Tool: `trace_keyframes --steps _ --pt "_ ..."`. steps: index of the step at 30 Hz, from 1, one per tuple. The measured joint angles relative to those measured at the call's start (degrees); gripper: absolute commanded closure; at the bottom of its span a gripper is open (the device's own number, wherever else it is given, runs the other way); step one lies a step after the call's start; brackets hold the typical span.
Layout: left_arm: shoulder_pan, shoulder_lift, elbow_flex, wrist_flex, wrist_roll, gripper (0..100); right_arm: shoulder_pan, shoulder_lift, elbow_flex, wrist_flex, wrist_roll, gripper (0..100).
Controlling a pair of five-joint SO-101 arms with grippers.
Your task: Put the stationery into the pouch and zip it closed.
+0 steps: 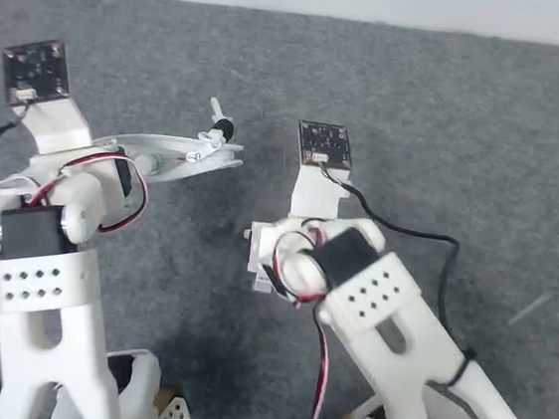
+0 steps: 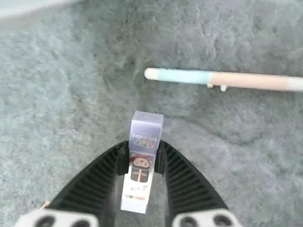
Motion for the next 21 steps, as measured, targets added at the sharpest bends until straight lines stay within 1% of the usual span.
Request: trace_keyframes --steps 4,12,21 --pt "0.0 0.0 0.0 0.0 0.0 99 0.0 -3.7 4.0 -3.6 2.3 99.3" --pt "0.0 0.0 0.0 0.0 0.0 99 0.1 -9.5 10.0 -9.8 2.7 99.3" --pt "0.0 0.0 0.1 0.0 0.0 99 0.0 -13.7 11.5 -10.4 2.9 99.3"
